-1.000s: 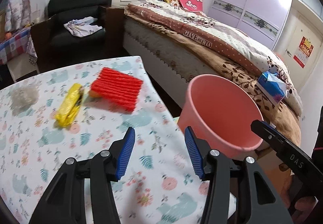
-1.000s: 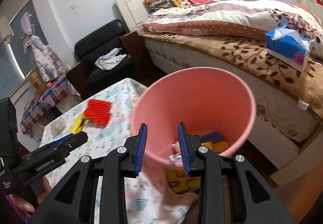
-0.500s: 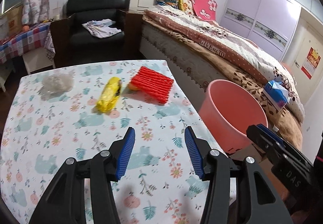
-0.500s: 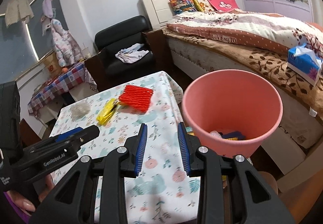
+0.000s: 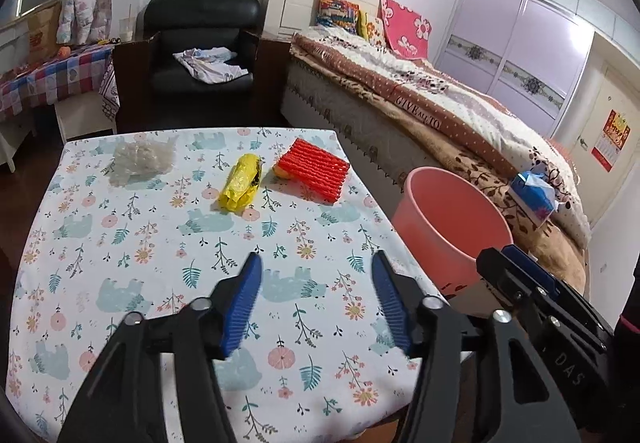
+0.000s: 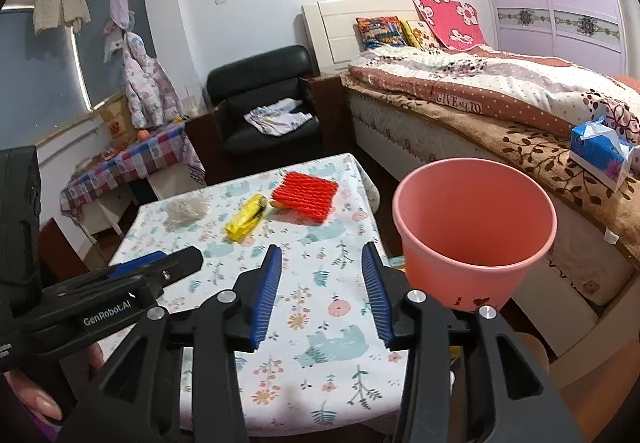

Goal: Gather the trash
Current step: 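Move both tools back over the yellow bag and red foam net, then grasp the yellow plastic bag with the left tool while the right tool grasps the red foam net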

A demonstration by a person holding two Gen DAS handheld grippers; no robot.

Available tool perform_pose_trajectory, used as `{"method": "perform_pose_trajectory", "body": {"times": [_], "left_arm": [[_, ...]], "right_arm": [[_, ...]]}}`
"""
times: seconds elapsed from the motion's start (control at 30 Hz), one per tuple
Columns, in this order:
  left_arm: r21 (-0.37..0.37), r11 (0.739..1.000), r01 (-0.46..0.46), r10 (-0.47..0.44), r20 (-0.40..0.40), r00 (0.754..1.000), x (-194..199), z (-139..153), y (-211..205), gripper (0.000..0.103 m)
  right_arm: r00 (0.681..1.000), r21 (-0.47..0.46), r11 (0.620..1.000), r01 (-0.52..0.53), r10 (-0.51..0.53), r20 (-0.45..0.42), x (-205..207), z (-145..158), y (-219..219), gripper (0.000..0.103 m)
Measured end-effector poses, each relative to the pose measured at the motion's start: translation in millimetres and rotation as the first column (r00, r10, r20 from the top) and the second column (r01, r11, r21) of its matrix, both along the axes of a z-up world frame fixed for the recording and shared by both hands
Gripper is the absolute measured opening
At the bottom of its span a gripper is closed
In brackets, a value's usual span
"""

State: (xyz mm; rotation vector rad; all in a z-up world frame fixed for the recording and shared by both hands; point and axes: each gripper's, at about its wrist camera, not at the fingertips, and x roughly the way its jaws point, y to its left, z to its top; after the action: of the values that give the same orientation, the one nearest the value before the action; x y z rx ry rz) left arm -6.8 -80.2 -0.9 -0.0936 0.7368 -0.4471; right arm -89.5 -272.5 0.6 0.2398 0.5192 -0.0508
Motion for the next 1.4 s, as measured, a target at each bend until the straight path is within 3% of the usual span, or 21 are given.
{"method": "perform_pose_trajectory", "body": {"times": [0.07, 0.2, 0.47, 0.7, 0.9, 1.03, 1.2, 1.4], "left_arm": [[-0.006, 1.000, 0.005, -0.005, 0.013, 1.000, -5.4, 4.0, 2.2, 0.063], [-0.013, 1.000, 0.002, -0.002, 0.037, 0.999, -13.2, 9.3, 5.7, 0.073], [-0.026, 0.999, -0.039, 0.039, 0.020, 0.999, -7.0, 5.7, 14.0, 0.078], [-0.003, 0.998, -0.061, 0.061, -0.024, 0.998, 14.3, -9.1, 13.8, 0.078], [-0.062, 0.993, -0.105, 0.098, -0.109, 0.989, 52.6, -26.2, 30.8, 0.078], [-0.009, 0.995, -0.098, 0.097, -0.085, 0.992, 80.2, -30.1, 34.2, 0.078], [0.034, 0.993, -0.111, 0.114, -0.096, 0.989, 129.9, -43.0, 32.4, 0.059], [0.059, 0.994, -0.093, 0.101, -0.139, 0.985, 173.7, -66.8, 19.2, 0.055]], "right_arm": [[1.000, 0.007, 1.000, -0.004, 0.004, 0.016, -4.8, 2.9, 1.2, 0.043], [0.999, 0.024, 0.999, -0.039, 0.039, 0.031, -7.9, 4.4, 6.1, 0.056], [0.995, -0.014, 0.995, -0.100, 0.100, 0.023, 1.4, 3.5, 22.8, 0.056], [0.994, -0.015, 0.996, -0.086, 0.085, -0.065, 34.7, -12.6, 18.8, 0.056], [0.986, -0.004, 0.992, -0.129, 0.128, -0.105, 73.2, -24.4, 7.5, 0.056], [0.977, -0.013, 0.987, -0.159, 0.156, -0.145, 104.7, -33.6, 0.7, 0.056], [0.974, -0.019, 0.986, -0.166, 0.161, -0.159, 144.8, -35.1, -8.9, 0.056], [0.972, -0.022, 0.987, -0.159, 0.152, -0.177, 190.6, -38.9, -18.2, 0.064]]}}
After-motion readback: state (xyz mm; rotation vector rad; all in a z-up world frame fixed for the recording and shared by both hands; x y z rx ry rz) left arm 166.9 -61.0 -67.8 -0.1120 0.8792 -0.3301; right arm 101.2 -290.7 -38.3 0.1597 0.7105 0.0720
